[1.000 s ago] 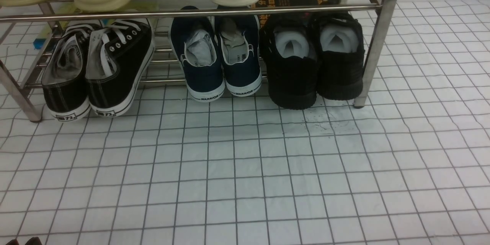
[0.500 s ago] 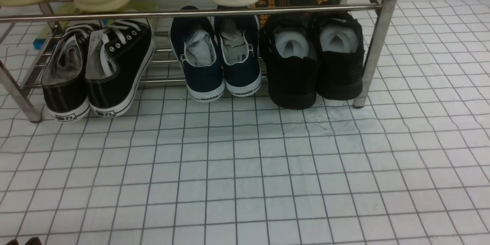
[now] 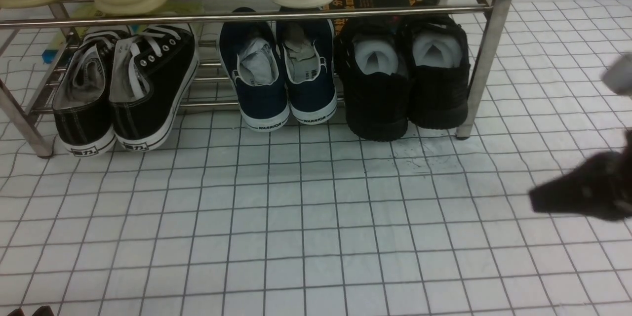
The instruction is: Take the shoes off the shelf with your hand from the white checkered tablecloth.
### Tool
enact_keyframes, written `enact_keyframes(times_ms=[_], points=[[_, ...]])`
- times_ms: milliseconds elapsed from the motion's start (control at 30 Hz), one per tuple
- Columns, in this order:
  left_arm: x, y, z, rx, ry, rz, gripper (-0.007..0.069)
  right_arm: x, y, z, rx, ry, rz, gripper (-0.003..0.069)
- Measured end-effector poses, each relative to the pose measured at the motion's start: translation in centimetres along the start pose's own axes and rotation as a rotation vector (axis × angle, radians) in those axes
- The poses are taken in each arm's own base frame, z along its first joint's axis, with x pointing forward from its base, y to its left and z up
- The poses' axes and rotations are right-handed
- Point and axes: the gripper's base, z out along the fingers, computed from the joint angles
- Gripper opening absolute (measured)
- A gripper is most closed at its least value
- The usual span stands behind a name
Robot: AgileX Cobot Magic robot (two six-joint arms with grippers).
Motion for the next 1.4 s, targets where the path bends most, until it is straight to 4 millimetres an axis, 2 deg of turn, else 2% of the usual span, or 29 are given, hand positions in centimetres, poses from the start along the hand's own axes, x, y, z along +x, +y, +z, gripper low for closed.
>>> enact_keyframes(times_ms=[33,67,100,133,167,233,400,533,733,933,1167,1267,1400], points=[[0.0,0.0,0.0,0.000,0.000,0.000,0.0239,-0.3,-0.1,0.1,0.000,0.002,-0.003,0.0043],[0.0,0.0,0.0,0.000,0.000,0.000,0.0239,-2.1,0.2,2.3,-0.045,0.036,-0.039,0.0088],[0.0,0.0,0.0,0.000,0.000,0.000,0.0239,-3.3,0.6,3.4,-0.062,0.052,-0.065,0.0118],[0.0,0.0,0.0,0.000,0.000,0.000,0.0239,-4.5,1.0,4.1,-0.073,0.055,-0.093,0.0142],[0.0,0.0,0.0,0.000,0.000,0.000,0.0239,-4.7,1.2,4.4,-0.077,0.061,-0.103,0.0155],[0.0,0.0,0.0,0.000,0.000,0.000,0.0242,-7.4,2.1,6.8,-0.073,0.098,-0.160,0.0225],[0.0,0.0,0.0,0.000,0.000,0.000,0.0242,-11.5,3.3,9.0,0.040,0.115,-0.240,0.0300],[0.0,0.0,0.0,0.000,0.000,0.000,0.0242,-13.4,3.9,10.7,0.130,0.113,-0.277,0.0355],[0.0,0.0,0.0,0.000,0.000,0.000,0.0242,-14.5,4.6,13.9,0.231,0.083,-0.400,0.0450],[0.0,0.0,0.0,-0.001,0.000,0.002,0.0242,-15.0,4.3,14.9,0.323,0.030,-0.441,0.0531],[0.0,0.0,0.0,-0.001,0.000,0.002,0.0242,-15.2,3.4,16.4,0.357,0.003,-0.470,0.0543],[0.0,0.0,0.0,-0.001,0.000,0.002,0.0242,-15.0,2.3,18.1,0.382,0.021,-0.490,0.0543],[0.0,0.0,0.0,-0.001,0.000,0.002,0.0242,-14.6,1.5,19.2,0.398,0.048,-0.500,0.0543]])
